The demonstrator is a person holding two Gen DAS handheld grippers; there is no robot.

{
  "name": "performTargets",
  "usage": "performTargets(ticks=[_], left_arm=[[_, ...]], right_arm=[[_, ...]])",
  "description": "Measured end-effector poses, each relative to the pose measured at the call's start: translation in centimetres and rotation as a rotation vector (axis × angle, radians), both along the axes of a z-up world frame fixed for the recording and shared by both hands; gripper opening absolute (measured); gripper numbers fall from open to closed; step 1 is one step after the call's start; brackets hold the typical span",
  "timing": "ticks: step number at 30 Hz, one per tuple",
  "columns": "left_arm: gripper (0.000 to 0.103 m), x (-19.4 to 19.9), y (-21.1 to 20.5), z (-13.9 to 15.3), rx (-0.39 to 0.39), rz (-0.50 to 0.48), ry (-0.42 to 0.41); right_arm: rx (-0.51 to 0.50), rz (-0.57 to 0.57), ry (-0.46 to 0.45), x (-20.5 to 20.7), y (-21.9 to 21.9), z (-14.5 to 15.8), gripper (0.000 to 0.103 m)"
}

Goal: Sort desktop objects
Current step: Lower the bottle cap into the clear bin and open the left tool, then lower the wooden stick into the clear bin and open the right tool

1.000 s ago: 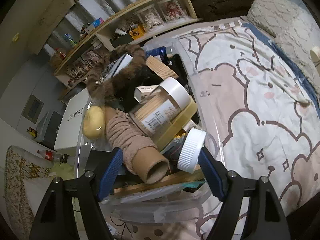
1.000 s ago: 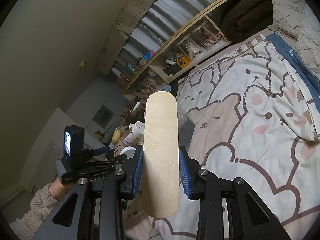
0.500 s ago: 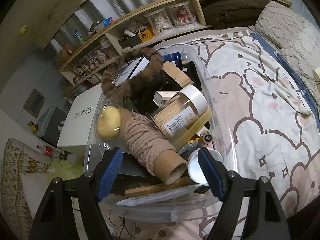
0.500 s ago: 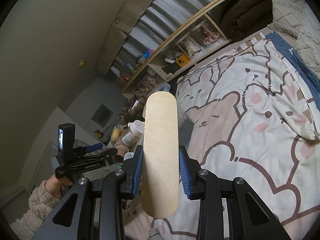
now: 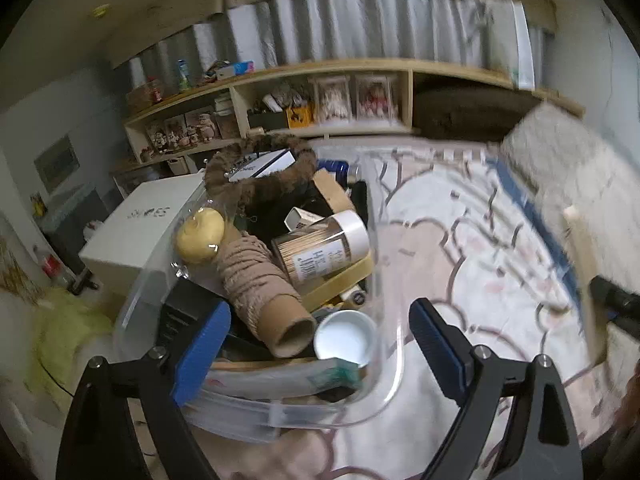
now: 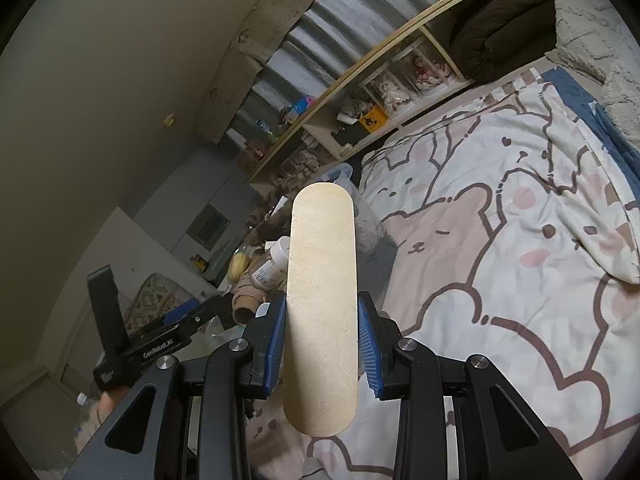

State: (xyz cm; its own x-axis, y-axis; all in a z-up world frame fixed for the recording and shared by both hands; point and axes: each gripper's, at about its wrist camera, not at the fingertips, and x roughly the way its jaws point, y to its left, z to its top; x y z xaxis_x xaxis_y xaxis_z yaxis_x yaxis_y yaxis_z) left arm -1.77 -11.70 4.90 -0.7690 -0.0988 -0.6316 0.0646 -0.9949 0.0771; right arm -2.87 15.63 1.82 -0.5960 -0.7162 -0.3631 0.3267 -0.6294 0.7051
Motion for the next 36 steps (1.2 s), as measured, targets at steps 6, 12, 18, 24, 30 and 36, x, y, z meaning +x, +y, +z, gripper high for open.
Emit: performTargets(ticks=[6, 12, 18, 24, 30, 36], left_arm=[[0.102, 1.4, 0.5, -1.8, 0.060, 0.022, 0.082], [0.103, 2.7, -0.2, -3.4, 0.104, 0.040, 0.117], [0.103, 4.5, -0.6, -3.7, 0.128, 0.044, 0.190], [0.103, 5.0, -1.4, -4.7, 0.095, 0.046, 0.177], [0.103, 5.5, -3.5, -4.9, 0.168, 0.070, 0.197], [0.103, 5.6, -5.0, -5.2, 0.257, 0.076, 0.191]], right_arm=[[0.053, 0.020, 0.020, -0.7, -2.0, 1.1, 0.034], [0.121, 0.057, 0.047, -2.0, -4.9, 2.5, 0.034], [0.184, 0.126, 0.080, -4.4, -8.7, 4.7, 0.034], [0.304, 0.211, 0.117, -6.7, -14.1, 6.6, 0.034], [0.411, 0.287, 0.108, -9.1, -19.8, 7.3, 0.034], [0.726, 0.418, 0.256, -9.9, -25.6, 8.6, 0.034]])
